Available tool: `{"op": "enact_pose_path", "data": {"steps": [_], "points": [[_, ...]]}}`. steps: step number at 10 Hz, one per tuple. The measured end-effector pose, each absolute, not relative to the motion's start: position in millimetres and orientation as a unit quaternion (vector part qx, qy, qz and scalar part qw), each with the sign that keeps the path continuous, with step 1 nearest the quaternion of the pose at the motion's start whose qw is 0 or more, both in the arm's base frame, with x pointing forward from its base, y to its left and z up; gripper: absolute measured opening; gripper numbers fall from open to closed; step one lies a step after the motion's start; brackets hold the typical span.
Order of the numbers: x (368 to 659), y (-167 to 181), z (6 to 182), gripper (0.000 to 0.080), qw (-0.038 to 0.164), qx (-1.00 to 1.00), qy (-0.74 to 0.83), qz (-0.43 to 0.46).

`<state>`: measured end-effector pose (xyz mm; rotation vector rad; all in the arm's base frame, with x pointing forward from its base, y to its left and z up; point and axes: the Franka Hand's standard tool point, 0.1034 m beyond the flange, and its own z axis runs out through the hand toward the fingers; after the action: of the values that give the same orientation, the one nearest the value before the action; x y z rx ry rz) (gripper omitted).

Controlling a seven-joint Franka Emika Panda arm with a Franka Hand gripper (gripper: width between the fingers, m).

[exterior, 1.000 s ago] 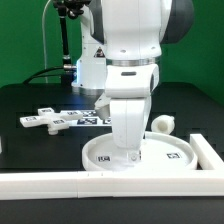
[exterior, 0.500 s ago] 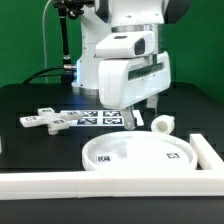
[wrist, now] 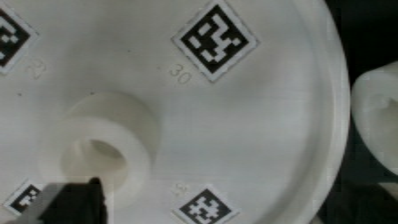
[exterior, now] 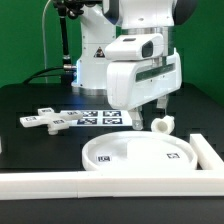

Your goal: Assemble round table

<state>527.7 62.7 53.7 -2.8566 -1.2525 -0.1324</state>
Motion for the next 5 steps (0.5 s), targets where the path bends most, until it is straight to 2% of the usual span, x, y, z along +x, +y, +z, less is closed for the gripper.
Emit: {"op": "enact_pose_path", "data": {"steps": [2, 5], "points": [[523.6, 55.9, 53.0, 0.0648, 0.019, -0.957, -0.282, -0.059], [504.6, 61.9, 50.2, 0.0648, 0.044, -0.997, -0.049, -0.046]]}}
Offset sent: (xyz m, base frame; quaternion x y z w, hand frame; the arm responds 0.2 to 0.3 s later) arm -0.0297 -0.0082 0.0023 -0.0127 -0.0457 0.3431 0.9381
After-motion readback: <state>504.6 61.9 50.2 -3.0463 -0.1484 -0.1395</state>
